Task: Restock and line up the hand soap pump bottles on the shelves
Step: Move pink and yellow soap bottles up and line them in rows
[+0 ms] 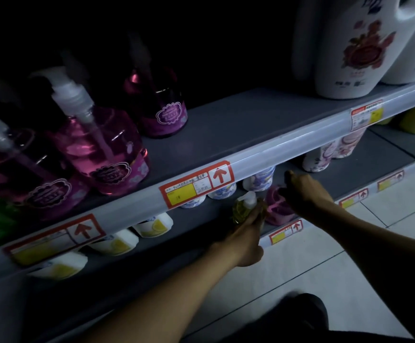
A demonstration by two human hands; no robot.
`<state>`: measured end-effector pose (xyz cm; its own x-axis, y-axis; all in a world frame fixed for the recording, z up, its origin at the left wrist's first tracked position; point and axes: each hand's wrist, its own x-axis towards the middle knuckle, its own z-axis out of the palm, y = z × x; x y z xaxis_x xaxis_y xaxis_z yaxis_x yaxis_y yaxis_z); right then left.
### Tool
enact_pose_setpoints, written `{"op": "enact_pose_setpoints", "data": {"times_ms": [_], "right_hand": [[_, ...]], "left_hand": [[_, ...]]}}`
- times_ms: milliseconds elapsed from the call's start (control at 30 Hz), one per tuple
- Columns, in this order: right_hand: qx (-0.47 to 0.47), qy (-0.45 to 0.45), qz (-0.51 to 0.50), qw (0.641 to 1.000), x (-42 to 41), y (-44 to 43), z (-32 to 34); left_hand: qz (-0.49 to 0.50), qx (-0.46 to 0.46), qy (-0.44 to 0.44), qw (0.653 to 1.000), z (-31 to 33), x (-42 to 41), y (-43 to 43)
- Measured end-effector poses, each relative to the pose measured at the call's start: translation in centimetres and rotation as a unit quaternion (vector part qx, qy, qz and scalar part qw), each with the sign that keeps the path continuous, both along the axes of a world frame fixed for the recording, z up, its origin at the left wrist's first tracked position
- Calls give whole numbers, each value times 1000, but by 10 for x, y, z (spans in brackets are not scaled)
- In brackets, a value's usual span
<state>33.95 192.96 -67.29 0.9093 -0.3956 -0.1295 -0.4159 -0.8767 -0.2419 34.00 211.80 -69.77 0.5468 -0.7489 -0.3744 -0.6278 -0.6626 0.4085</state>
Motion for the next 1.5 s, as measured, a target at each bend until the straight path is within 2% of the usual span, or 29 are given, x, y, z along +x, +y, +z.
{"op": "enact_pose_setpoints", "data": {"times_ms": [100,200,267,333,367,533,667,767,867,933,967,1033,1100,1167,1233,1300,1367,1433,1467,1500], "right_hand": [[-29,-28,11,999,-16,18,21],[-47,-30,26,998,-30,41,54],[-35,-5,51,998,-41,58,80],[22,12,79,997,-53,76,107],[58,13,95,994,-58,86,118],[223,2,154,962,-72,134,170],[396,-30,190,898,-69,157,192],[496,-25,267,826,-62,164,207],[605,-28,255,754,-50,160,214],[632,-45,238,736,-44,154,218],[620,-46,238,746,-41,151,218],[563,-20,243,789,-39,147,218],[530,27,231,815,-39,143,219],[523,59,219,822,-40,138,221],[524,64,239,815,-45,136,221],[522,23,285,803,-50,139,217],[488,-59,318,811,-53,147,210],[465,-142,306,819,-50,149,209],[472,-166,302,812,-47,146,210],[484,-183,302,801,-44,141,212]], "left_hand": [[22,-23,6,999,6,-3,0],[59,-93,1,994,11,-13,11],[84,-149,96,981,16,-24,23],[114,-208,229,944,27,-36,39],[121,-233,260,929,34,-43,49],[163,-387,301,856,72,-66,108],[129,-461,296,826,118,-71,150],[136,-492,349,786,135,-72,167],[167,-508,407,740,144,-69,169],[196,-521,425,714,151,-61,168],[206,-532,418,707,155,-58,168],[212,-552,380,711,162,-53,169],[223,-559,327,729,169,-52,169],[241,-550,265,754,172,-52,167],[267,-549,217,762,173,-53,162],[277,-561,187,757,176,-52,155],[251,-575,169,760,180,-51,149],[221,-558,133,788,184,-48,148],[213,-539,90,810,187,-47,148],[221,-508,9,832,190,-44,150]]}}
